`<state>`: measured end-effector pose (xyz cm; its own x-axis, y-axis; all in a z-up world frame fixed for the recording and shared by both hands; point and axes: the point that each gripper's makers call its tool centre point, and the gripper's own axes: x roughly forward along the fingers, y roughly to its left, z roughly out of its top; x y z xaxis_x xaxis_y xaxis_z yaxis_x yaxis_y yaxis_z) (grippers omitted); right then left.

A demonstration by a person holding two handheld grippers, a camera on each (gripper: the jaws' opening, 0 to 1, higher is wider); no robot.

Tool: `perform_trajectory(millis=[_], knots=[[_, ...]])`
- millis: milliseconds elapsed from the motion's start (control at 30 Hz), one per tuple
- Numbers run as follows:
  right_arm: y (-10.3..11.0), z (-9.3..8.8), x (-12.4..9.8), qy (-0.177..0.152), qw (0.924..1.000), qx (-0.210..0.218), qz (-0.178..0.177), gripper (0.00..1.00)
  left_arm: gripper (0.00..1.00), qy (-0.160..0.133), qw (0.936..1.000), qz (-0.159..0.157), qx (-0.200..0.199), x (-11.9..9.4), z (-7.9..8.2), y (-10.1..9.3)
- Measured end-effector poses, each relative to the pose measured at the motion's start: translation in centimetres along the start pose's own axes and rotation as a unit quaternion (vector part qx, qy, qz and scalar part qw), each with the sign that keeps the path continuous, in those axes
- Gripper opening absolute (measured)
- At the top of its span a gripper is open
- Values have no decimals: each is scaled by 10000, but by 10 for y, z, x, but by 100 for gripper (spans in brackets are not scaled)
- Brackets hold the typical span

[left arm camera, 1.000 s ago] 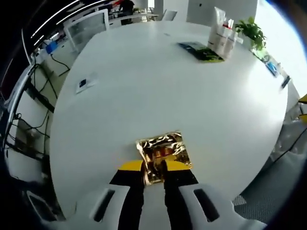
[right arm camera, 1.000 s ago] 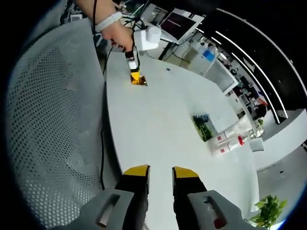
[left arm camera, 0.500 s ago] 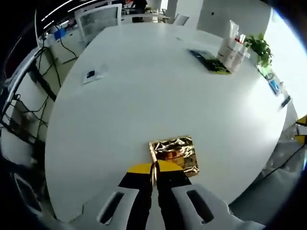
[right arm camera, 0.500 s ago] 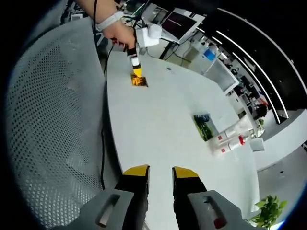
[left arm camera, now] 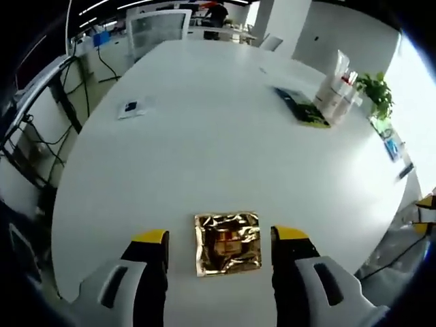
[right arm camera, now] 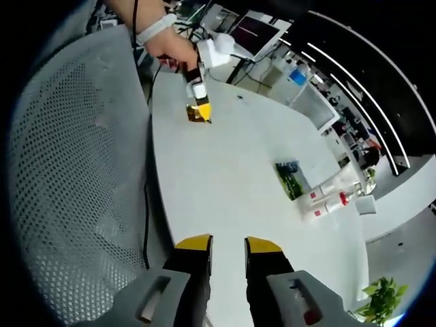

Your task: Arrange the skincare products in the storage area until every visible bottle or jar stands upright without overlapping.

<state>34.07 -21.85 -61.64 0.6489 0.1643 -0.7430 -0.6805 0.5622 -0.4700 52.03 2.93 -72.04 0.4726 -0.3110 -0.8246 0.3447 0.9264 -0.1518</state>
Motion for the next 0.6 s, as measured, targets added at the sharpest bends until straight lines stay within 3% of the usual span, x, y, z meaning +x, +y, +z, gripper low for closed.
perform_trajectory(millis=[167,200,233,267,467,600], knots=[[0,0,0,1,10000,-2,-8,12,71,250,9975,381,540,2,-9,3],[0,0,0,-3,10000,4,-6,12,69,496,9941,524,812,1,-18,6],[0,0,0,2,10000,0,-12,12,68,14,9963,264,812,5,-5,-4],[0,0,0,2,10000,1,-15,12,68,293,9976,424,456,3,-15,0],[0,0,0,-6,10000,-3,-26,12,67,197,9972,443,562,2,-14,1],[0,0,0,-1,10000,-9,-19,12,60,72,9972,499,550,1,-11,5]])
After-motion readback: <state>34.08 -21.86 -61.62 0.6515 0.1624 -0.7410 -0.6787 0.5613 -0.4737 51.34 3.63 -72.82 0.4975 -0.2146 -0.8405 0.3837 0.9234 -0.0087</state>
